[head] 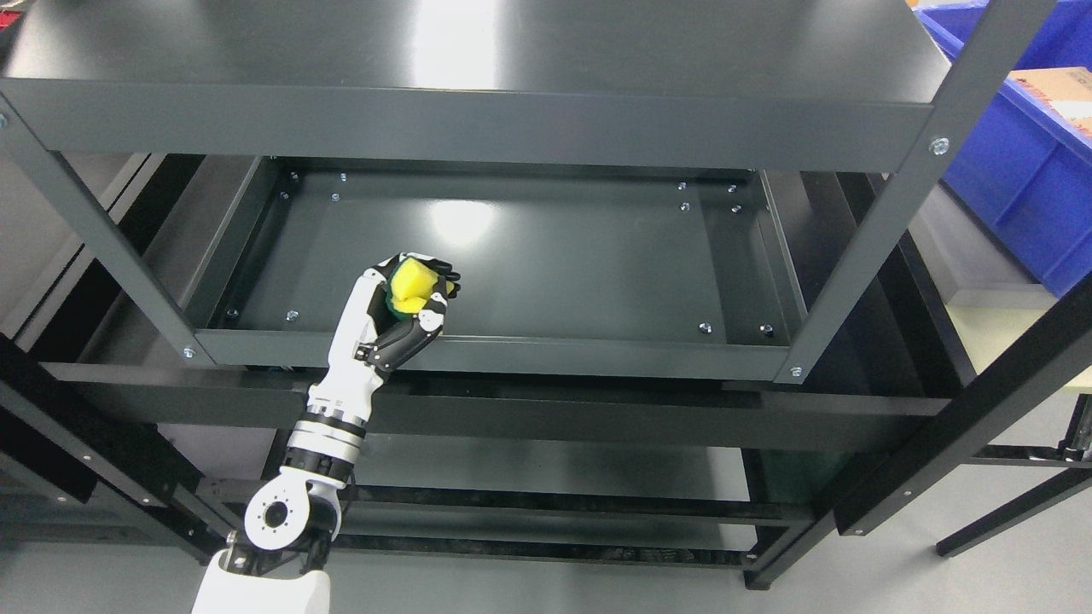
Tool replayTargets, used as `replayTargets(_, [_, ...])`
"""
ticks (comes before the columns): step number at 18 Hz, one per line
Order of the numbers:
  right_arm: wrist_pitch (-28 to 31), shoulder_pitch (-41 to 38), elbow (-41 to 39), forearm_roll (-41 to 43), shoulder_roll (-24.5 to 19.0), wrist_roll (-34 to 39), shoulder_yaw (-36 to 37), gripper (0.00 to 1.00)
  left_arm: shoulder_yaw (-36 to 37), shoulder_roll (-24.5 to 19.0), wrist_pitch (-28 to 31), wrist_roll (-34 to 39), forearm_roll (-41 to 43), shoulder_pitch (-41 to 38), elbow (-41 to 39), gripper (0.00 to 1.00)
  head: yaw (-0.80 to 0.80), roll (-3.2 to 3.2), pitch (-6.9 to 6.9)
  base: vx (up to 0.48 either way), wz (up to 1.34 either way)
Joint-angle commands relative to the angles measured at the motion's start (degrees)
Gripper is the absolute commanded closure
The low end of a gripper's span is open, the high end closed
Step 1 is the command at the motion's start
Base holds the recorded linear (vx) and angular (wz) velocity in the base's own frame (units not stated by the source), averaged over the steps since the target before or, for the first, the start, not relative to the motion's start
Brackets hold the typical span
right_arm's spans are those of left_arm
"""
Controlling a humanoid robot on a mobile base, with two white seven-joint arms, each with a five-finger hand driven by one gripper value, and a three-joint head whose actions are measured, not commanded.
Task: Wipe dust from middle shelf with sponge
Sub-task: 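Lift the sponge off the shelf and pull the left hand back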
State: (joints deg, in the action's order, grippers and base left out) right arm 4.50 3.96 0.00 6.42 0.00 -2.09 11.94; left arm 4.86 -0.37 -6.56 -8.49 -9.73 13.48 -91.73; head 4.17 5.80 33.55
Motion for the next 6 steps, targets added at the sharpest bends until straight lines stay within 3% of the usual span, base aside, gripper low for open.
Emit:
replayTargets(1, [-0.1, 0.0, -1.0, 0.0, 1.0, -0.02, -0.07, 0.0, -5.65, -0.63, -0.21, -0.03, -0.9, -2.32, -4.24, 0.99, 0.0, 0.0, 0.0, 0.0, 0.0])
replayTargets(6, [-0.1, 0.0, -1.0, 0.0, 1.0, -0.02, -0.07, 0.0, -5.47, -0.63, -0.21, -0.03, -0.9, -2.58, -4.51, 0.98, 0.0, 0.0, 0.0, 0.0, 0.0])
